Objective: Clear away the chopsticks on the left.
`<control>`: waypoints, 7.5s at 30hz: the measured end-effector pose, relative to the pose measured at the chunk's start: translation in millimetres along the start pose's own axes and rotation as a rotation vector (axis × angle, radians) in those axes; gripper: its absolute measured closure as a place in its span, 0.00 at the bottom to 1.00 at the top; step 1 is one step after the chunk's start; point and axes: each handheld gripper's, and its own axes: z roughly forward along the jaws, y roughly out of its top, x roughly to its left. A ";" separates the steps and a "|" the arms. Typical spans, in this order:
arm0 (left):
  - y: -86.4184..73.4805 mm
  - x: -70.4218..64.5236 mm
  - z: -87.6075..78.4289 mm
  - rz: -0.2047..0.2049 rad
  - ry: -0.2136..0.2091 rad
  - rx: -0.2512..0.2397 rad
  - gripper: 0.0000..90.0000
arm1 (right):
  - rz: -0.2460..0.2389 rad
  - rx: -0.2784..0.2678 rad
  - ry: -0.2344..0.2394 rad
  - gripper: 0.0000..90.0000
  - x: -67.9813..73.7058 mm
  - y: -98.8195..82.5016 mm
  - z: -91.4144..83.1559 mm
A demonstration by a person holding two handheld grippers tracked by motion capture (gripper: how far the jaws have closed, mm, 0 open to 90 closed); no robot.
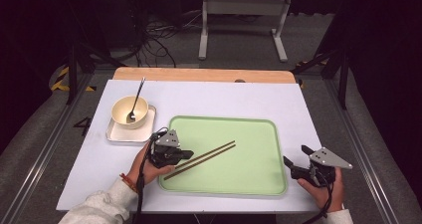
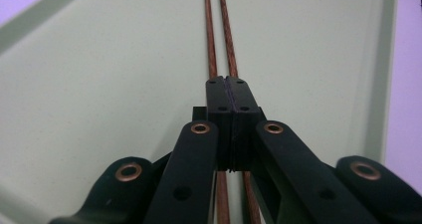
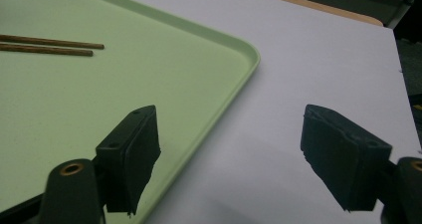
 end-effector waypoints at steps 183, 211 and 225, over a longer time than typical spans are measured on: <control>-32.4 74.7 -111.5 -0.032 0.352 -0.105 0.75 | -0.014 0.029 0.014 0.26 4.5 -4.2 -0.8; -45.3 141.1 -118.4 -0.232 0.450 -0.034 0.52 | -0.017 0.023 0.025 0.26 3.7 -0.4 4.0; -41.3 156.4 -110.4 -0.248 0.441 0.020 0.57 | -0.012 0.030 0.027 0.26 3.1 -1.2 6.1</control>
